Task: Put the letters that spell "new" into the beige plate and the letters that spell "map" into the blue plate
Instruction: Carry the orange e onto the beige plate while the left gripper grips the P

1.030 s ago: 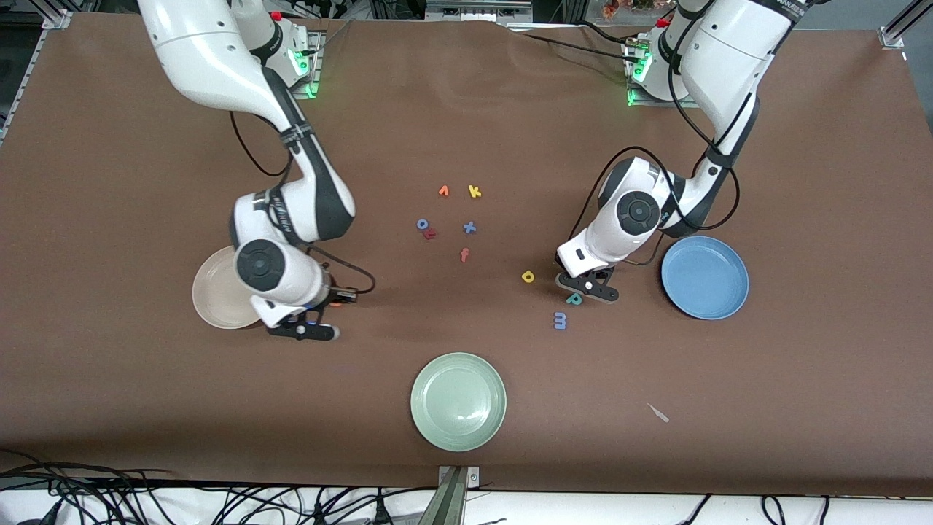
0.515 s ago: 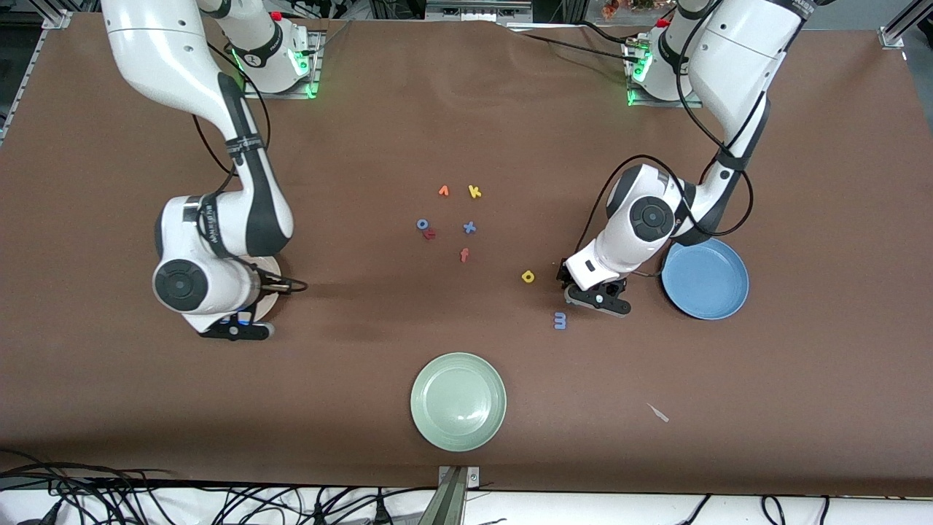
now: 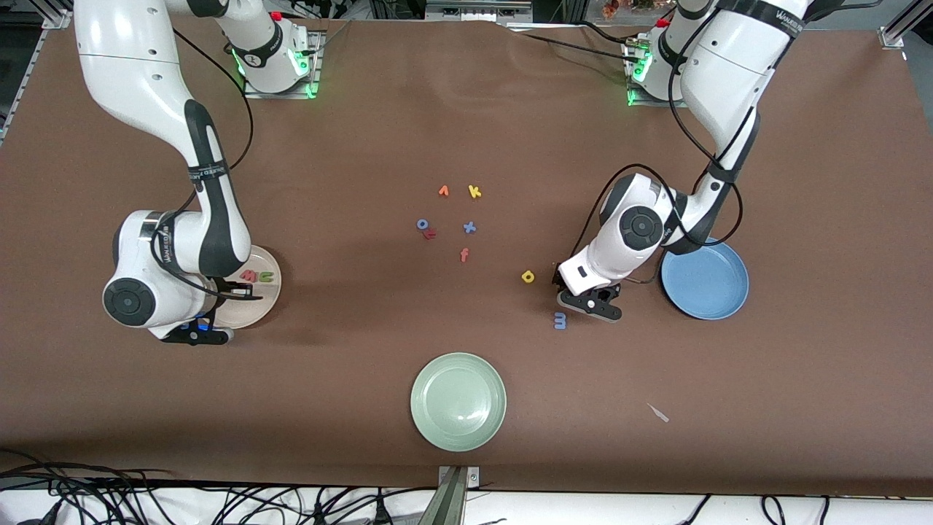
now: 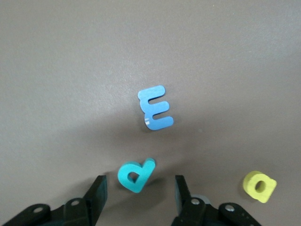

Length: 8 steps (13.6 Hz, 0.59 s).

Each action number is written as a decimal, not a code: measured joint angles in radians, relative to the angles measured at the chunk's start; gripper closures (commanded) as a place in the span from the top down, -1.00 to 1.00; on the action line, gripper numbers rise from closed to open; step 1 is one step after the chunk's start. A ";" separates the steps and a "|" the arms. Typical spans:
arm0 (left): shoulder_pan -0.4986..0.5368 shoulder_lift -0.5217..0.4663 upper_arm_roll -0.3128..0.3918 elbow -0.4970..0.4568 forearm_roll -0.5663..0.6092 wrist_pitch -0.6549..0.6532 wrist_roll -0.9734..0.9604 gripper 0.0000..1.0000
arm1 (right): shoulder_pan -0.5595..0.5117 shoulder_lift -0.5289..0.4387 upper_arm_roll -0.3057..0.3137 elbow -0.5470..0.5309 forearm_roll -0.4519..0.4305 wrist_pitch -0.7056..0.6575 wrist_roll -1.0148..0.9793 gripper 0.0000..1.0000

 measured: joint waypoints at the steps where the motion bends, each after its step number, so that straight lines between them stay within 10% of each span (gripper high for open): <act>1: 0.000 0.005 0.002 0.005 0.014 0.000 0.000 0.26 | 0.002 -0.002 0.001 0.004 0.001 0.000 0.000 1.00; 8: 0.000 0.018 0.009 0.016 0.016 0.000 0.002 -0.49 | 0.051 -0.115 0.026 0.039 0.005 -0.137 0.000 1.00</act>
